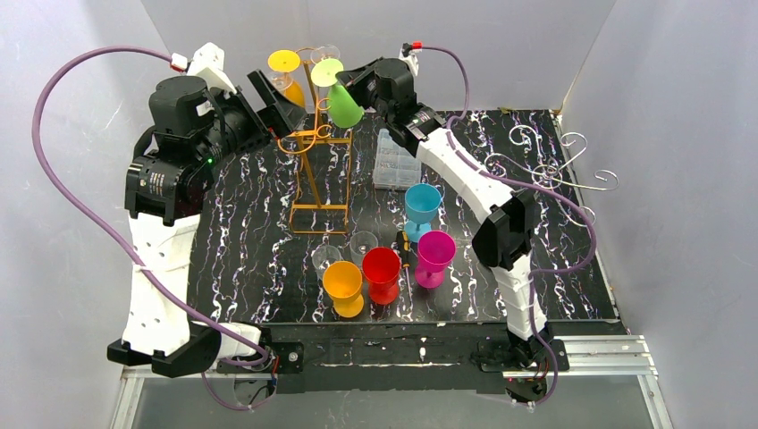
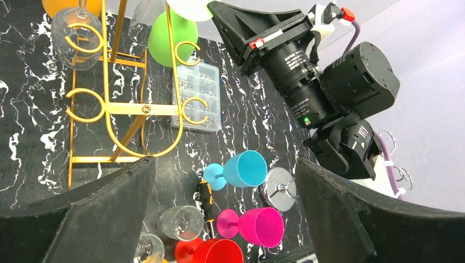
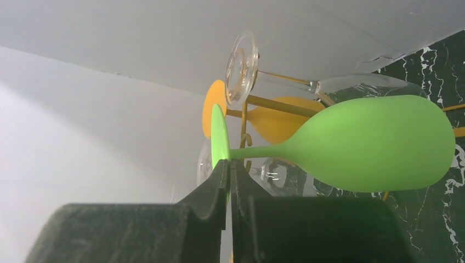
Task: Take the wine glass off the wine glass rack
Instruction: Pick up the wine glass from the wine rack.
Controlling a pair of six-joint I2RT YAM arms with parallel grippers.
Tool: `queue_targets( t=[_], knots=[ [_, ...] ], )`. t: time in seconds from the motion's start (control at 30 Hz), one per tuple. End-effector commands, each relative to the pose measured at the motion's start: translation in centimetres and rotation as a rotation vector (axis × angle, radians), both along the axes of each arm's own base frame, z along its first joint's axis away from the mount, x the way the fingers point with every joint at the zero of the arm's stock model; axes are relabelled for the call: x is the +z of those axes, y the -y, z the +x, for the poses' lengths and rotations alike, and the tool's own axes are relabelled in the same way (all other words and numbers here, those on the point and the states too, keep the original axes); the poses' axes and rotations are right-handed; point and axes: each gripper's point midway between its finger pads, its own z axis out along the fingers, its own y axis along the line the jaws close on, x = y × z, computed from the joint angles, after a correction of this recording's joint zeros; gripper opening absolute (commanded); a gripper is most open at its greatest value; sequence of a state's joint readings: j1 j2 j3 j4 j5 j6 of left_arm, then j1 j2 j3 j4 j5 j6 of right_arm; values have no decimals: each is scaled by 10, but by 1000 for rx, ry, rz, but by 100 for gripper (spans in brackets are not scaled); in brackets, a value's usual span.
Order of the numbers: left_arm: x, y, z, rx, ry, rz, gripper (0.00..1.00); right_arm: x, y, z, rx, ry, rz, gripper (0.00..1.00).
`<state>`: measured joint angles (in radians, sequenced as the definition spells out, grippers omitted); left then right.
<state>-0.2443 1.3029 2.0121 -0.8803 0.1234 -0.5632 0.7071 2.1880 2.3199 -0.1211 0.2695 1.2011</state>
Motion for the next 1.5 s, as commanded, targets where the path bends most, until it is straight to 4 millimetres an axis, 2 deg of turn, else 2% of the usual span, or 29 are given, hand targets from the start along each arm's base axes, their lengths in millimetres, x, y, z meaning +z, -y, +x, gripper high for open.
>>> queue_targets(
  t=[0.0, 0.47, 0.93, 1.03, 1.07, 1.2, 1.47],
  knots=[
    [7, 1, -6, -15, 26, -20, 98, 71, 26, -16, -40, 105, 112, 1],
    [7, 6, -6, -34, 20, -44, 98, 81, 37, -25, -54, 103, 112, 1],
    [11, 23, -9, -113, 52, -123, 98, 97, 68, -55, -77, 78, 109, 1],
    [14, 29, -8, -142, 73, -152, 98, 106, 82, -66, -89, 72, 112, 1],
    [13, 31, -7, -150, 74, -160, 98, 115, 89, -73, -91, 81, 123, 1],
    [13, 42, -5, -198, 94, -214, 96, 133, 108, -89, -92, 86, 156, 1],
    [27, 69, 1, -350, 206, -321, 88, 180, 139, -133, -20, 136, 341, 1]
  ],
)
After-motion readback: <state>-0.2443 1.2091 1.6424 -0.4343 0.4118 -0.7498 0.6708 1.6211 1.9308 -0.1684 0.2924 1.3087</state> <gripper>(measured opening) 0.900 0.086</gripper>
